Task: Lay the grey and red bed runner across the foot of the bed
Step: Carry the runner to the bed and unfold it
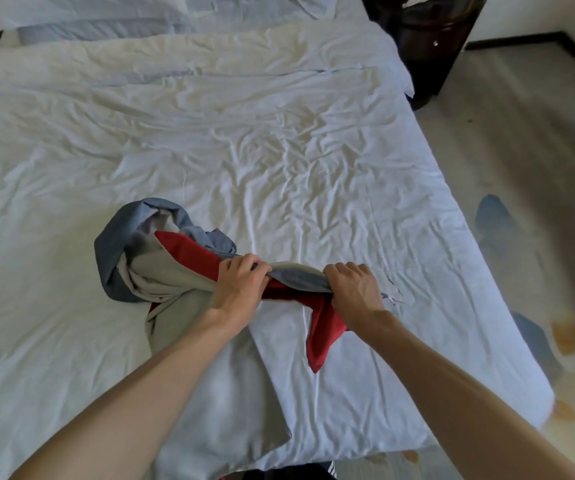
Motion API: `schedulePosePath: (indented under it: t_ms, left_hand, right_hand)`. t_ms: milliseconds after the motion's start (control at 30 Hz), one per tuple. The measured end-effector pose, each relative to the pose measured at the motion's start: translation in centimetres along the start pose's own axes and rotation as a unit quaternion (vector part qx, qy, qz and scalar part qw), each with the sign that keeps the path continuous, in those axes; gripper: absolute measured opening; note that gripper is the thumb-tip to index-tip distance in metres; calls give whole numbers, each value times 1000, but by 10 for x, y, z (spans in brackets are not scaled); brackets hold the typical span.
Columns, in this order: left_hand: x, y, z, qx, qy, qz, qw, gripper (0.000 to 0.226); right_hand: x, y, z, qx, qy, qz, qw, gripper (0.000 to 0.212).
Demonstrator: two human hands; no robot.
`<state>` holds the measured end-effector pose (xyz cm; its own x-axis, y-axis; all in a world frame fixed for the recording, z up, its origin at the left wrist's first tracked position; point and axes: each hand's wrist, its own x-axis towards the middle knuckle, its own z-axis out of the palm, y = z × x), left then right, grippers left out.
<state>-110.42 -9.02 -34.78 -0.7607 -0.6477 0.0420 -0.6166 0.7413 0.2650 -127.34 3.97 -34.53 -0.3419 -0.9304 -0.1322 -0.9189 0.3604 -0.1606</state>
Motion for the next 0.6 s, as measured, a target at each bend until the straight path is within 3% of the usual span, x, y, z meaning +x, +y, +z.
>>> schedulePosePath:
  t_ms: [200,600]
  left_hand:
    - [17,25,11,-4,-5,62,998,7]
    - [47,96,32,-55,-17,78,995,5]
  right_hand:
    - [-21,28,-8,-4,-6,14,1000,25]
    - [-52,103,-27,-17,4,42,999,28]
